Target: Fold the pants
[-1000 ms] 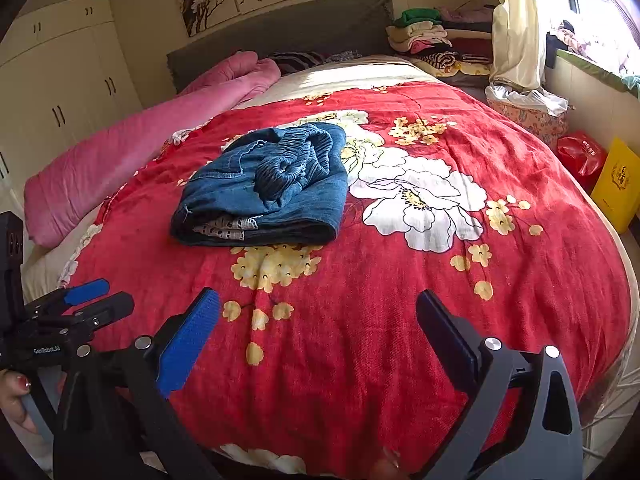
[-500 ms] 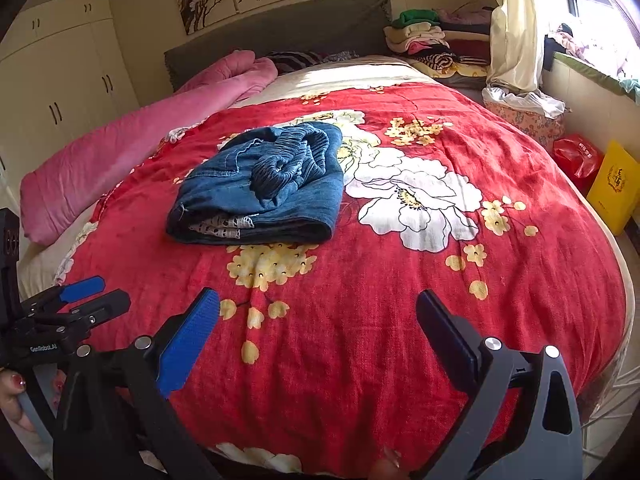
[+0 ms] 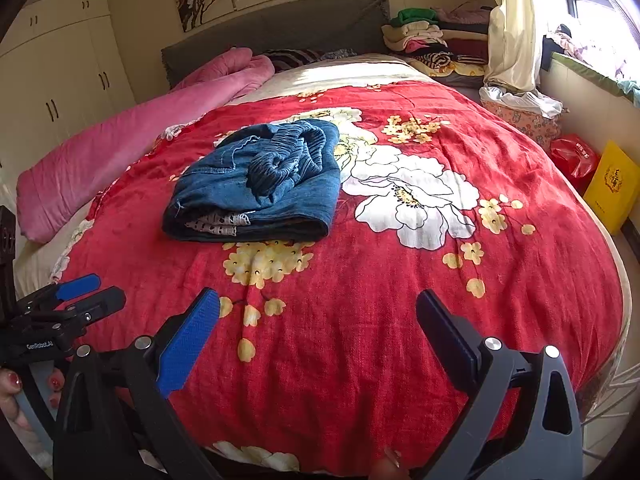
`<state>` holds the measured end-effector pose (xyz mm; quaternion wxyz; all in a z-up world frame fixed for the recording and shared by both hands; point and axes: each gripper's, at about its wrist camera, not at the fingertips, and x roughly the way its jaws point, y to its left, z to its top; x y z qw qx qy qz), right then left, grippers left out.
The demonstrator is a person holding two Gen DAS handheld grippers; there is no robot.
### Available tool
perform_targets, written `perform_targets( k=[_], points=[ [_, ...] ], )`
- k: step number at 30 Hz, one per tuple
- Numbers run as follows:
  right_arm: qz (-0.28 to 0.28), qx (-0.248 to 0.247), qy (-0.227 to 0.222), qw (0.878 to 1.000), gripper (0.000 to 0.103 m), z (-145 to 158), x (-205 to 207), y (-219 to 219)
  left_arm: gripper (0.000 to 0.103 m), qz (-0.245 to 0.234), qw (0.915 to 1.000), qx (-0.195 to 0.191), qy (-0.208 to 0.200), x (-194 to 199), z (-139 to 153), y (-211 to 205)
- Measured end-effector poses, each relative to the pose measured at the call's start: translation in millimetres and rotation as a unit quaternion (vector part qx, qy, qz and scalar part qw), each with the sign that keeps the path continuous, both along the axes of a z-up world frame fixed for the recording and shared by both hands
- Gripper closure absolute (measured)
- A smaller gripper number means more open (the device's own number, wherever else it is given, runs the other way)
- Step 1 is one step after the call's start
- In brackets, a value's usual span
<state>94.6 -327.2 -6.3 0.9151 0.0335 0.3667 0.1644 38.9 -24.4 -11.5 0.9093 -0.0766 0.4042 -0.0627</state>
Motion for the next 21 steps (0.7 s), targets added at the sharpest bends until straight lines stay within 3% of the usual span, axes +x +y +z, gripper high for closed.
perform_targets(
  k=[21],
  points=[
    [-0.001, -0.004, 0.0, 1.0, 0.005, 0.0, 0.5, -1.5, 0.01, -0.001, 0.9998, 0.019, 0.004, -0.1, -0.3, -2.5]
  ],
)
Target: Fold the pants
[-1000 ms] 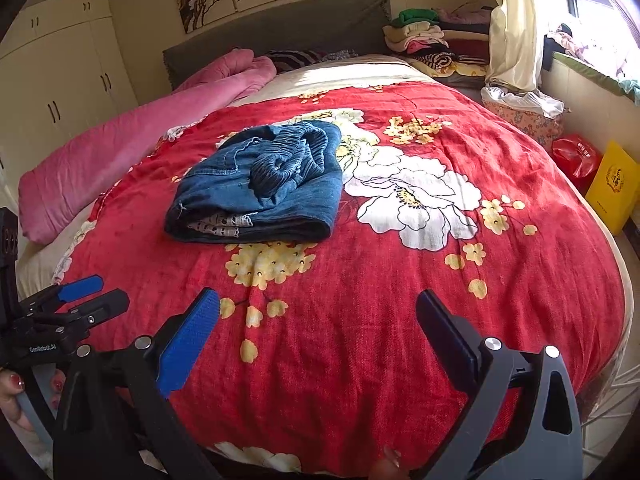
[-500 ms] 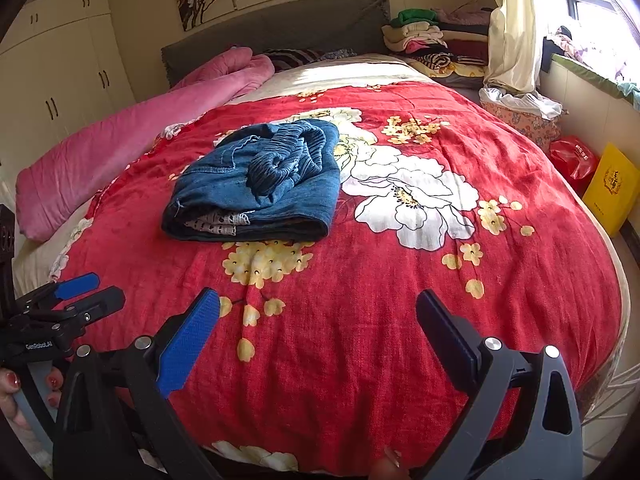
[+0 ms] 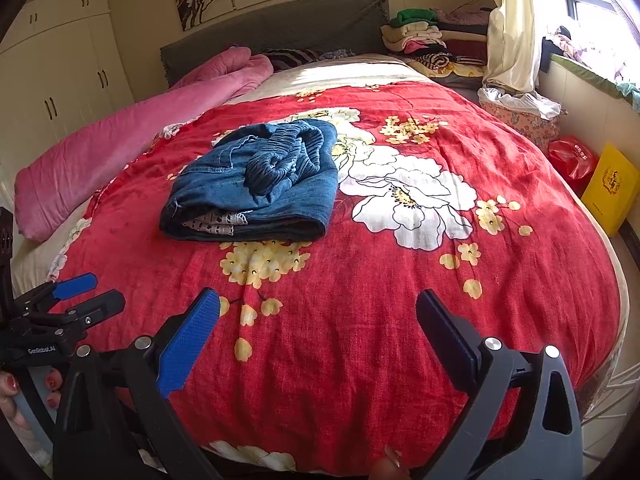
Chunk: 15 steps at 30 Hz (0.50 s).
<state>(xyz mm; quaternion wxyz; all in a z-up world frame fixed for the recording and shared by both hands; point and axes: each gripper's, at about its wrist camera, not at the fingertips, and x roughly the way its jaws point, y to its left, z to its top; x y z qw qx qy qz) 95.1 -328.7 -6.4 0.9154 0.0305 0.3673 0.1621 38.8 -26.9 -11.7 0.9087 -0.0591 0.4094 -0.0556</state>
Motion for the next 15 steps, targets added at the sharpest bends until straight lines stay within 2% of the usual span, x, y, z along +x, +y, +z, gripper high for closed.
perform_targets(
  k=[8, 15],
  points=[
    [0.0, -0.006, 0.004, 1.0, 0.005, -4.0, 4.6, -2.1, 0.01, -0.007, 1.0, -0.002, 0.004, 2.0, -0.5, 3.4],
    [-0.013, -0.011, 0.01, 1.0, 0.005, -8.4, 15.4, -14.2, 0.01, 0.008, 0.9999, -0.002, 0.013, 6.6, -2.8, 12.3]
  ],
)
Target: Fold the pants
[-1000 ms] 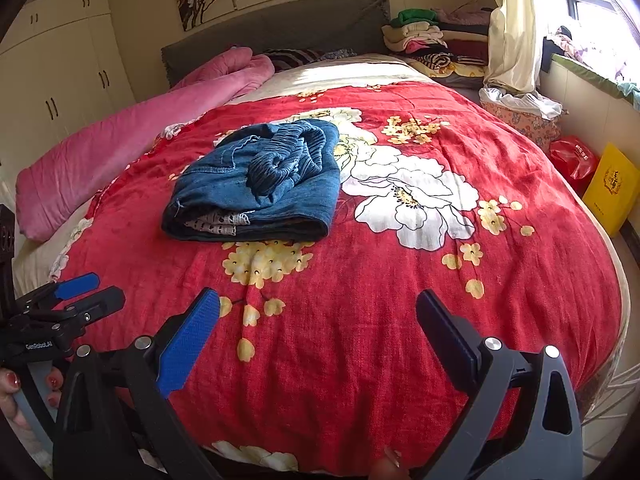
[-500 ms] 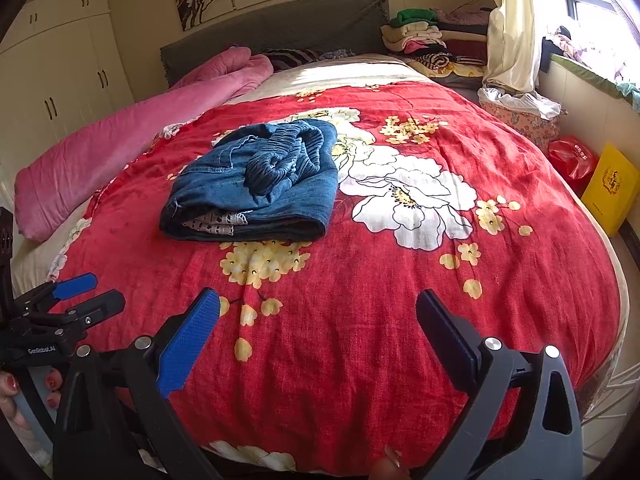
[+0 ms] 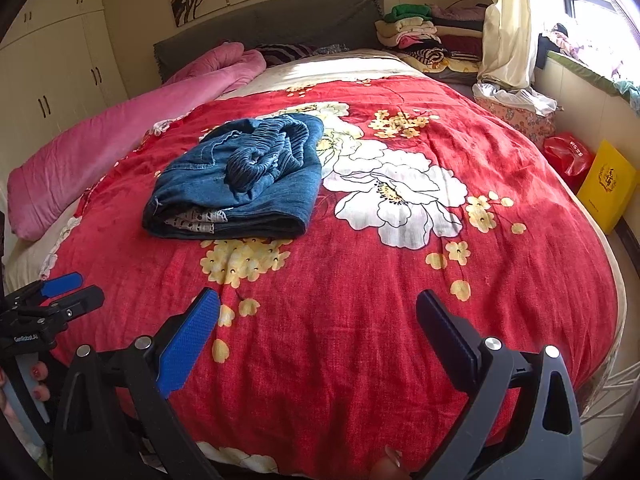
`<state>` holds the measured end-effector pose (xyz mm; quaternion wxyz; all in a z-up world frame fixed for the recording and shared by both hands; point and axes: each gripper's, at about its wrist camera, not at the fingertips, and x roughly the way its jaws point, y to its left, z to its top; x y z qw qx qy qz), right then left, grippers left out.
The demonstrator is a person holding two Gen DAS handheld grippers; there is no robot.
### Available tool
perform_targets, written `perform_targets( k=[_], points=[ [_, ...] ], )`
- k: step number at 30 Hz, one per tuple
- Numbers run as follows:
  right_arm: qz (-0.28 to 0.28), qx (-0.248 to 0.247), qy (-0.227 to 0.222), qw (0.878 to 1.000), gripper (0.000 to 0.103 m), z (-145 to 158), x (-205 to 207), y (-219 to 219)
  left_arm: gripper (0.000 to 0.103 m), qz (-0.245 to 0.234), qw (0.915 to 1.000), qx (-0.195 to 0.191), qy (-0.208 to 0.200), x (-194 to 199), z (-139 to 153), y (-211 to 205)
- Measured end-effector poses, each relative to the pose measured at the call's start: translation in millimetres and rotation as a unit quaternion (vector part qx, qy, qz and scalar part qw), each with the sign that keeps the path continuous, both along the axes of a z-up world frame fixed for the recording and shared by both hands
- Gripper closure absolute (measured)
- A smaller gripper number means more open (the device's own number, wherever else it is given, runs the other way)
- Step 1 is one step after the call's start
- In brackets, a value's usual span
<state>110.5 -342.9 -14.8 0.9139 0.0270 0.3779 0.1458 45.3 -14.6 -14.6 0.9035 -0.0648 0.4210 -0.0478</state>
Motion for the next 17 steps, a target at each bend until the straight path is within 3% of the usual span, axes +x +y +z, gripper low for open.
perform_targets(
  k=[4, 7, 10, 12, 15, 17],
  points=[
    [-0.024, -0.006, 0.001, 1.0, 0.005, -2.0, 17.8, -18.5, 0.01, 0.018, 0.9998, -0.006, 0.002, 10.0, 0.1, 15.2],
    [-0.057, -0.014, 0.003, 0.998, 0.005, -2.0, 40.5, -42.9, 0.01, 0.023, 0.9993, -0.01, -0.029, 22.3, 10.6, 41.4],
    [-0.105, -0.039, 0.003, 0.994, 0.005, -1.4, 72.3, -75.4, 0.01, 0.071, 0.9964, 0.016, -0.045, 53.7, 20.6, 84.2],
    [-0.138, -0.059, 0.01, 0.989, 0.005, -2.6, 101.0, -100.9, 0.01, 0.109, 0.993, 0.043, -0.017, 89.8, 14.2, 120.6],
    [-0.203, -0.1, 0.014, 0.974, 0.005, -8.0, 155.4, -139.8, 0.01, 0.151, 0.9872, 0.044, 0.029, 147.5, -5.6, 175.0],
    [-0.218, -0.11, 0.027, 0.969, 0.005, -16.5, 174.2, -151.9, 0.009, 0.187, 0.9749, 0.103, 0.063, 184.4, -35.2, 197.4]
  ],
)
